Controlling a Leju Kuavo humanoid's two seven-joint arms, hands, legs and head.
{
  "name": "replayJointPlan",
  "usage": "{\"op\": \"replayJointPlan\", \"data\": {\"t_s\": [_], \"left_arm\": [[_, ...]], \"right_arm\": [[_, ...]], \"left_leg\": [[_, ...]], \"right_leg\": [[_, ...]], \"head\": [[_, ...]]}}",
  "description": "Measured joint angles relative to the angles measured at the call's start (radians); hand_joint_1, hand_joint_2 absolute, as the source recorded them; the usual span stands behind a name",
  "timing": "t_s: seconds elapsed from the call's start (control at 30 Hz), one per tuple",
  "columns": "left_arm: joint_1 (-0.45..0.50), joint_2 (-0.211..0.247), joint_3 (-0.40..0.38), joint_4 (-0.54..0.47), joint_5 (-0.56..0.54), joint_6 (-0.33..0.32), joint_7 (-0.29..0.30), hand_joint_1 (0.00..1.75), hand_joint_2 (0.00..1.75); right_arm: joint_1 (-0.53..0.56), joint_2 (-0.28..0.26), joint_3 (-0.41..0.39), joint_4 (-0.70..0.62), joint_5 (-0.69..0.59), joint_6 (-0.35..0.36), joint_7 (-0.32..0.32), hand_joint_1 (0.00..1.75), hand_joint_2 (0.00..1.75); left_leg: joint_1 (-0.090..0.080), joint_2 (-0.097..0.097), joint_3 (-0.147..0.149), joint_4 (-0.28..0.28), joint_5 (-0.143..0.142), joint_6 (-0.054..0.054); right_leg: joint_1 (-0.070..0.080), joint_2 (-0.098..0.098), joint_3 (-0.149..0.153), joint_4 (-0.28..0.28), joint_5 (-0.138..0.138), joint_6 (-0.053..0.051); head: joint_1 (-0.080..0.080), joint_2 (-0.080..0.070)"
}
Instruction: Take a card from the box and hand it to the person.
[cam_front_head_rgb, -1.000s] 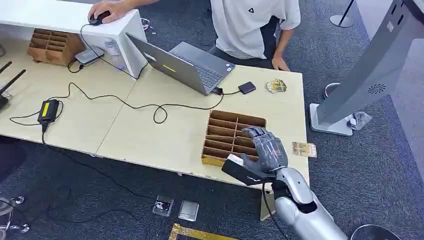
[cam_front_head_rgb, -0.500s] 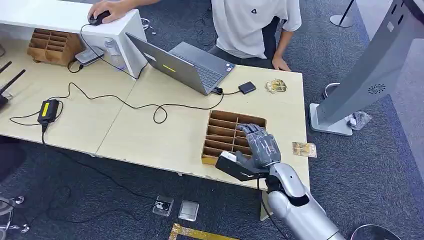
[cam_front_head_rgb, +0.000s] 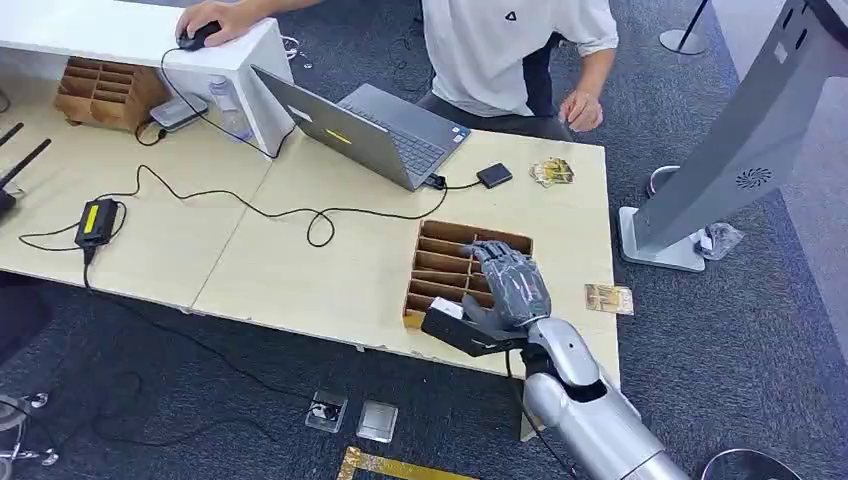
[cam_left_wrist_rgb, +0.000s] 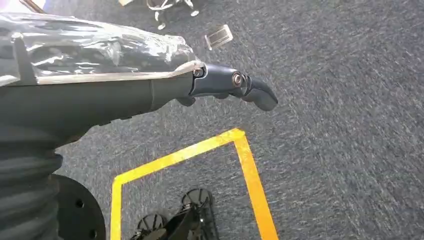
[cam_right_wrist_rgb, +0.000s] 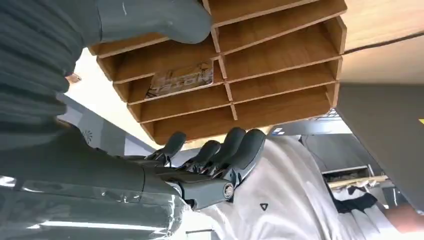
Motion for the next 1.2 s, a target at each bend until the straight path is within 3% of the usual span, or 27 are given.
{"op": "replayJointPlan", "data": {"t_s": [0.5,0.9,1.07,1.13,1.2], "left_arm": [[0.0,0.0,0.0,0.0,-0.007,0.002,0.005,0.0,1.75],[0.0,0.0,0.0,0.0,-0.006,-0.002,-0.008,0.0,1.75],[0.0,0.0,0.0,0.0,-0.006,0.001,-0.008,0.0,1.75],[0.0,0.0,0.0,0.0,-0.005,-0.001,-0.013,0.0,1.75],[0.0,0.0,0.0,0.0,0.003,-0.006,-0.019,0.0,1.75]], "right_arm": [[-0.044,0.043,-0.001,0.126,0.002,-0.04,-0.02,0.65,1.75],[-0.051,0.033,-0.009,0.178,0.013,-0.053,-0.014,0.63,1.75],[-0.051,0.027,-0.018,0.184,0.014,-0.052,-0.012,0.72,1.75],[-0.051,0.024,-0.024,0.185,0.013,-0.053,-0.012,1.34,1.75],[-0.051,0.021,-0.029,0.185,0.011,-0.053,-0.01,1.41,1.75]], "left_leg": [[0.0,0.0,0.0,0.0,0.0,0.0],[0.0,0.0,0.0,0.0,0.0,0.0],[0.0,0.0,0.0,0.0,0.0,0.0],[0.0,0.0,0.0,0.0,0.0,0.0],[0.0,0.0,0.0,0.0,0.0,0.0]], "right_leg": [[0.0,0.0,0.0,0.0,0.0,0.0],[0.0,0.0,0.0,0.0,0.0,0.0],[0.0,0.0,0.0,0.0,0.0,0.0],[0.0,0.0,0.0,0.0,0.0,0.0],[0.0,0.0,0.0,0.0,0.0,0.0]], "head": [[0.0,0.0],[0.0,0.0],[0.0,0.0],[0.0,0.0],[0.0,0.0]]}}
